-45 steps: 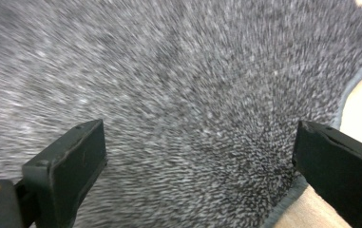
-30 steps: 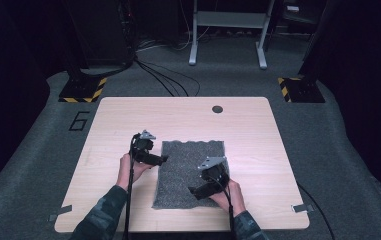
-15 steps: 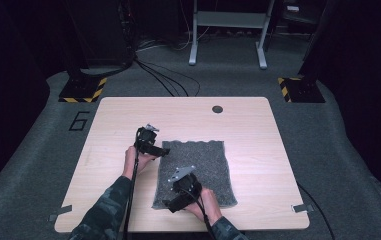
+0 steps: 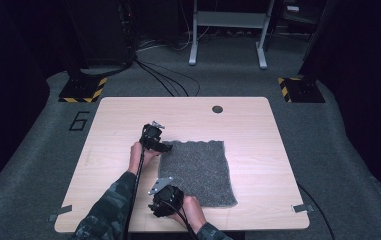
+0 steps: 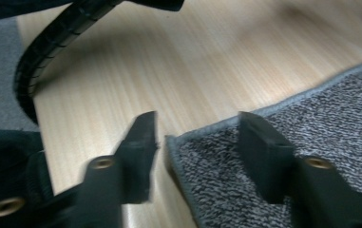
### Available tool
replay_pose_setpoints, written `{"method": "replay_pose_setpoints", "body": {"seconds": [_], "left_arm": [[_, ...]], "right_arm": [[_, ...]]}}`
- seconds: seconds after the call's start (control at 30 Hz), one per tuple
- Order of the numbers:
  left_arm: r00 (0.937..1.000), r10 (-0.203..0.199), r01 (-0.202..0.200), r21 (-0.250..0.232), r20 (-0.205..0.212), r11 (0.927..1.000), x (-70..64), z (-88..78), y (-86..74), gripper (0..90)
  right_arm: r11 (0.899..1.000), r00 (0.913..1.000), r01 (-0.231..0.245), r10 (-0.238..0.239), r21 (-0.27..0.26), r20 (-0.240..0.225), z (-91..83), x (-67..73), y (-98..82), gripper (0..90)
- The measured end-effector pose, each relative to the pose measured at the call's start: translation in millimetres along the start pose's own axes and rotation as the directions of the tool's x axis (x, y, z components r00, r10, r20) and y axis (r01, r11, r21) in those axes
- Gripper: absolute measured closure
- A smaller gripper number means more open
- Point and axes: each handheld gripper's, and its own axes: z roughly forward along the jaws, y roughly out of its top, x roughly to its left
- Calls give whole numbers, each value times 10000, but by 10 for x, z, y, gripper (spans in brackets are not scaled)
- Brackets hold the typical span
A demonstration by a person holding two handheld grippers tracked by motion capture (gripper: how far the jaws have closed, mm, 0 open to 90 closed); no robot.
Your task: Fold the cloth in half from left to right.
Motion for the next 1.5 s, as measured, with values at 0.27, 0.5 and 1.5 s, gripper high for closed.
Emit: {"method": "replay_pose_setpoints", "body": {"seconds": [0.27,0.5,1.5], "left_arm": [[9996,250,-249,96,-124,9996,-14,16,-10,494],[9979,586,-586,6,-276,9983,-53,-5,-50,657],[9949,605,-628,-264,-813,9977,-101,-385,117,862]], "right_arm": [[9997,9995,44,-52,241,298,77,16,-40,685],[9994,9998,-115,110,326,145,91,16,-71,762],[9853,9990,-407,433,-1656,117,-274,77,4,880]]}}
